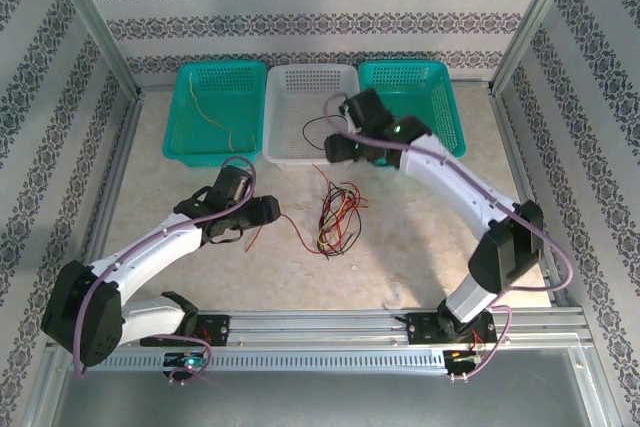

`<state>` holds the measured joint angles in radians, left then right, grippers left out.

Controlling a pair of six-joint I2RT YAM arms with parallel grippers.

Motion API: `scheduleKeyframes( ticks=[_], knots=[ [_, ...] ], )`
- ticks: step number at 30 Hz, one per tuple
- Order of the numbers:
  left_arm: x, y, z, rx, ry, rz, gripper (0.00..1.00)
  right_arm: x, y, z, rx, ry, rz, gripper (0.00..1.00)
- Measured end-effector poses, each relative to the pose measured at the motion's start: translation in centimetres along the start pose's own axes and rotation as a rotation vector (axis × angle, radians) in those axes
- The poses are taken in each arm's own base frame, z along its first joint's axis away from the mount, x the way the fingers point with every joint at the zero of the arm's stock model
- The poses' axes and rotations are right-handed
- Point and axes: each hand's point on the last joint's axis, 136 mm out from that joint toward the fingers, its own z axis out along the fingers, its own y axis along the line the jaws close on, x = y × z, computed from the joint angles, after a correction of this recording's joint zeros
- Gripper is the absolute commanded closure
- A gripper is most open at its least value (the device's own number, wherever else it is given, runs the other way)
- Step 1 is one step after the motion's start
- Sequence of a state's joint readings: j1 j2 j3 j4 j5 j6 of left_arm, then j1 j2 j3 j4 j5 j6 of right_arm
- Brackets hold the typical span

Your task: Untangle the cables

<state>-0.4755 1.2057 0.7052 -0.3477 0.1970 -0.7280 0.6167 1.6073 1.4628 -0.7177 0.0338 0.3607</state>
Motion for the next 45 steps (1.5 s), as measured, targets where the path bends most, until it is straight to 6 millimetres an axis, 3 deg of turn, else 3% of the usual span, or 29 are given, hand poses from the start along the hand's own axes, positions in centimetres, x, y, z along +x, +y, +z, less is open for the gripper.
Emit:
scheduleKeyframes(
  ticks=[3, 6, 10, 16, 21, 24, 29, 36, 45],
  knots=[
    [0.6, 0.5, 0.2, -0.007, 0.008, -0.020, 0.41, 4.2, 2.1, 2.3, -0.012, 0.080, -0.019, 0.42],
    [0.7, 0.6, 0.1, -0.002, 0.003, -0.034, 0.41, 6.8, 3.2, 5.0, 0.002, 0.149, -0.015, 0.46],
    [0.5, 0.5, 0.1, 0.002, -0.001, -0.043, 0.43, 8.0, 3.9, 7.2, 0.016, 0.182, 0.015, 0.48],
    [0.7, 1.5, 0.5, -0.044, 0.005, -0.074, 0.48, 8.9, 6.9, 7.7, -0.026, 0.189, 0.006, 0.54],
    [-1.8, 3.0, -2.6, -0.078, -0.136, -0.127, 0.50, 11.5, 10.0, 9.3, -0.092, 0.302, -0.024, 0.60],
    [-3.8, 4.1, -4.9, -0.082, -0.237, -0.179, 0.50, 13.6, 10.5, 10.4, -0.068, 0.379, -0.067, 0.60],
    [-4.7, 5.5, -6.2, -0.102, -0.283, -0.225, 0.50, 16.8, 10.6, 10.7, -0.055, 0.494, -0.106, 0.63],
    [-4.4, 5.6, -6.2, -0.090, -0.270, -0.236, 0.51, 17.7, 11.7, 12.1, -0.040, 0.571, -0.143, 0.69],
    [-4.3, 5.2, -7.4, -0.048, -0.303, -0.236, 0.50, 18.3, 11.1, 12.8, 0.010, 0.617, -0.149, 0.74]
  ],
)
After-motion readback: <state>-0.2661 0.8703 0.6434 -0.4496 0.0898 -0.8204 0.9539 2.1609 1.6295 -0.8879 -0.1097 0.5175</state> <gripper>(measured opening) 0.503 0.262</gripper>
